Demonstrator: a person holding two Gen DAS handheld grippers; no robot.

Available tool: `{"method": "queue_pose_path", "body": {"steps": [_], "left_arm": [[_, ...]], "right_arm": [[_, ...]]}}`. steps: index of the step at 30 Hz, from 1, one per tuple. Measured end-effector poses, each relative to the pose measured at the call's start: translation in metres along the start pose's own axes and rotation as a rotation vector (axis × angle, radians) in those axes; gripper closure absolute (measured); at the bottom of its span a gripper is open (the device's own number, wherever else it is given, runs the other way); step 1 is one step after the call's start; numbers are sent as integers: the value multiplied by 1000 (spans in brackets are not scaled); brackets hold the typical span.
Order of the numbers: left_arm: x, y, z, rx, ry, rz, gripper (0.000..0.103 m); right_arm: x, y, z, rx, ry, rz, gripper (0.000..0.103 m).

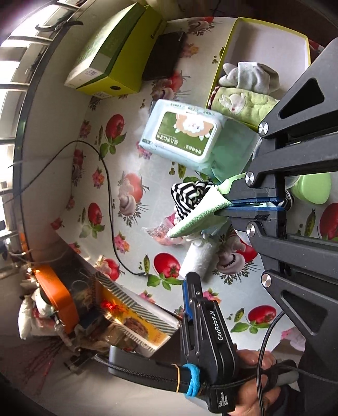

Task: Organize soft objects
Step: 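Grasp the black-and-white striped cloth with the left tool while the right tool holds the green cloth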

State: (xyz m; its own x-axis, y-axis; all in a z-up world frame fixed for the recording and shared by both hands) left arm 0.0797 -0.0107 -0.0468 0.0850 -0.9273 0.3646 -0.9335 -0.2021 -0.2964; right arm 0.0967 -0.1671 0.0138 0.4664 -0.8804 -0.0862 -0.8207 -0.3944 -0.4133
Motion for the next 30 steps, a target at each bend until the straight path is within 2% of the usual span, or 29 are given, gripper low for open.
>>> {"method": "queue_pose_path", "body": {"steps": [1, 3, 5, 8, 15, 21, 22, 23, 24, 27, 30], "left_arm": [[4, -2, 2, -1, 12, 8, 88], [13, -6, 7, -1, 42, 18, 76], [21, -9, 12, -4, 66, 30, 70], [33, -12, 23, -15, 96, 52, 69], [46, -17, 54, -65, 102, 78, 62], [51, -16, 72, -98, 45, 105, 62], [52, -16, 73, -91, 41, 111, 63], [53, -16, 72, -84, 38, 119, 69], [54, -16, 72, -83, 27, 130, 82], [56, -16, 70, -73, 16, 145, 97], [59, -18, 59, -44, 4, 155, 98]], "right_arm": [[3, 0, -2, 4, 5, 7, 100], [11, 1, -6, 11, 18, 25, 100], [18, 2, -9, 14, 28, 40, 100], [26, 4, -12, 18, 38, 59, 100], [38, 8, -14, 22, 48, 86, 100], [43, 10, -13, 21, 47, 99, 100], [43, 10, -14, 21, 48, 99, 100], [44, 11, -14, 22, 48, 100, 100], [44, 11, -14, 23, 48, 101, 100], [45, 11, -15, 25, 49, 105, 100], [46, 11, -17, 31, 52, 107, 100]]}}
Point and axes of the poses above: each gripper's, at about its wrist camera, not at the fingertips, and z roughly the way its jaws point, x to its right, y to its underside, the point moved 4 cm from there along z, roughly the way its jaws point, and after that the axes turned 7 degrees about y, right-handed, at the moved point
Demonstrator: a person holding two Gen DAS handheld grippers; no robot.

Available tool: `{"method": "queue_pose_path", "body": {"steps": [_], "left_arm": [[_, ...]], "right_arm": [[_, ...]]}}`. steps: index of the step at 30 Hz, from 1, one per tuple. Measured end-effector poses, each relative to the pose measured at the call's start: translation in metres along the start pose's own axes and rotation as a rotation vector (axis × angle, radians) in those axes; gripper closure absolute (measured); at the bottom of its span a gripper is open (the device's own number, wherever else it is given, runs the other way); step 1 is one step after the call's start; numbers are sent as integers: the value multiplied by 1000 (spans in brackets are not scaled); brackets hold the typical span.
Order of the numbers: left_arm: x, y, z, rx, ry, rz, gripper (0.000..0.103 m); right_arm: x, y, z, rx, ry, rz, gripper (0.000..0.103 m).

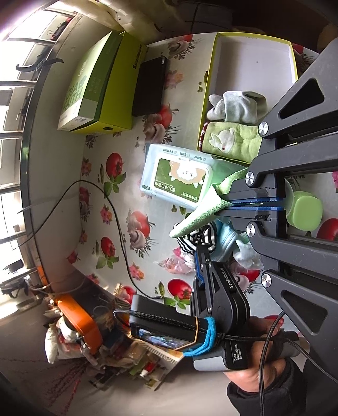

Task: Organize soft objects
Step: 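Grasp the black-and-white striped cloth with the left tool while the right tool holds the green cloth, then carry the green cloth into the tray with the right tool while the left tool holds the striped cloth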

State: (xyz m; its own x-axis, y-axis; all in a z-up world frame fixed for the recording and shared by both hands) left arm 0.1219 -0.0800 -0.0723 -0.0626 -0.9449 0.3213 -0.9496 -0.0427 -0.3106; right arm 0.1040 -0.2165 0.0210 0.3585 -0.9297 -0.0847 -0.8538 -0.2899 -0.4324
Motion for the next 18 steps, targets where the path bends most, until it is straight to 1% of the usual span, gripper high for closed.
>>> {"method": "queue_pose_path", "body": {"steps": [10, 18], "left_arm": [[5, -10, -48, 105, -33, 5, 99], [8, -8, -71, 148, -34, 9, 99]], "right_arm": [[-1, -5, -10, 31, 4, -2, 100], [-5, -8, -22, 60, 3, -15, 100]]}}
Point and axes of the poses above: each gripper's, at about its wrist camera, not at the fingertips, and z roughly the way its jaws point, x to its right, y to its underside, the point moved 4 cm from there along z, roughly the way its jaws point, and after that the axes turned 7 degrees about y, right-handed, at the moved point
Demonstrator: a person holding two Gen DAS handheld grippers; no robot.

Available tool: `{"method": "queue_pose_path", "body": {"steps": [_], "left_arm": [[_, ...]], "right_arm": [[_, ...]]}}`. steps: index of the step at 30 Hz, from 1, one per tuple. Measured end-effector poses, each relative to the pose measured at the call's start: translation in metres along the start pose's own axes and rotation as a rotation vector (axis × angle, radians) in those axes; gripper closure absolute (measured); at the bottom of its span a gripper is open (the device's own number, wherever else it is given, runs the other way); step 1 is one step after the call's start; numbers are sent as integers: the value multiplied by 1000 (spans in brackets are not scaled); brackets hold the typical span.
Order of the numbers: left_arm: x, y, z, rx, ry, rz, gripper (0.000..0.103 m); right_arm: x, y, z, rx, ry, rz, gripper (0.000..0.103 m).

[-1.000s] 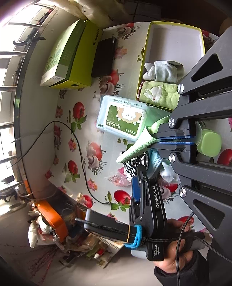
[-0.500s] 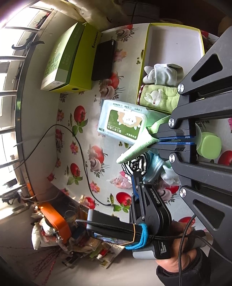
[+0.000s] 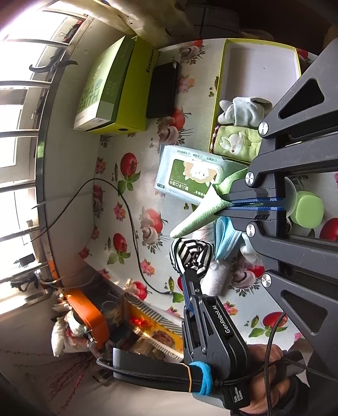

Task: Organize soft objects
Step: 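Carry the green cloth into the tray with the right tool while the left tool holds the striped cloth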

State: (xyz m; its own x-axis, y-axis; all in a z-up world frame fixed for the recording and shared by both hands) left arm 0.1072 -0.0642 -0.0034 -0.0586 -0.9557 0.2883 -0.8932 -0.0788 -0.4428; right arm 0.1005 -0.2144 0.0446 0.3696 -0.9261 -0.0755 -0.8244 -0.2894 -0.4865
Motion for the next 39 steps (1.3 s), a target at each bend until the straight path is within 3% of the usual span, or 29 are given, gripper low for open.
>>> {"method": "queue_pose_path", "body": {"steps": [23, 39], "left_arm": [[14, -4, -19, 32, 19, 11, 99], [38, -13, -14, 13, 94, 33, 99]], "right_arm": [[5, -2, -20, 45, 9, 13, 100], [43, 5, -24, 57, 36, 102, 100]]}}
Point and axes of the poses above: each gripper's, at about its wrist camera, not at the fingertips, and z roughly the way its jaws point, x to its right, y to its underside, the point moved 4 cm from there along z, roughly the way its jaws point, and after that the axes turned 7 degrees about y, right-handed, at the moved point
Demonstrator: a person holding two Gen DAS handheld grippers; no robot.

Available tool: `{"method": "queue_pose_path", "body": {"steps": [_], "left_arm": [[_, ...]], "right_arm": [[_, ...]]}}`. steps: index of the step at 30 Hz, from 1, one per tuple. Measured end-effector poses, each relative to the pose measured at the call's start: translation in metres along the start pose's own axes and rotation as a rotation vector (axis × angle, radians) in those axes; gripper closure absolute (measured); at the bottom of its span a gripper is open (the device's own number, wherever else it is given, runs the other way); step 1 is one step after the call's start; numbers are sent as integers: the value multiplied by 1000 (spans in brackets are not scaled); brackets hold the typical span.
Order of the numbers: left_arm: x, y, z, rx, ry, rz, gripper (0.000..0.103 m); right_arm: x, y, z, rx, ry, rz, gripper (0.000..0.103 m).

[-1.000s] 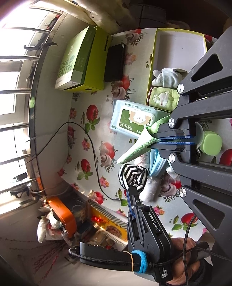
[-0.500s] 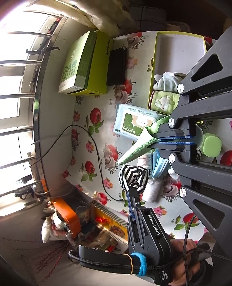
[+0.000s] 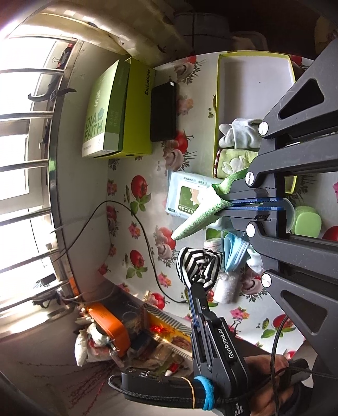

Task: Organize soft objects
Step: 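Carry the green cloth into the tray with the right tool while the left tool holds the striped cloth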

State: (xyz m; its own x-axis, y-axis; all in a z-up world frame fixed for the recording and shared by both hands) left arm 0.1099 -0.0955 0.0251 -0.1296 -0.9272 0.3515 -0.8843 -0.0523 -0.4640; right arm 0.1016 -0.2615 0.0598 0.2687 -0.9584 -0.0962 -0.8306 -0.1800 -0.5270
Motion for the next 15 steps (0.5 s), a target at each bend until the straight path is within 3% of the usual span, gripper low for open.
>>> {"method": "queue_pose_path", "body": {"steps": [15], "left_arm": [[43, -10, 23, -39, 53, 74, 99]], "right_arm": [[60, 17, 0, -2, 47, 118, 100]]}}
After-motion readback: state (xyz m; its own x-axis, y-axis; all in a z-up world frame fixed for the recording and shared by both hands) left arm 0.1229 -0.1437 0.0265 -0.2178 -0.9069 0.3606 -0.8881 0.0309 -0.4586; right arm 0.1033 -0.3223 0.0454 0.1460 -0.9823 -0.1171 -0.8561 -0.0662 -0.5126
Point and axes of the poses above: each gripper's, at about its wrist camera, not at the fingertips, and z roughly the way its jaws point, x to its right, y to its underside, the point moved 4 cm from there along z, roughly the way its jaws point, and after that the axes turned 7 degrees about y, right-handed, at the moved point
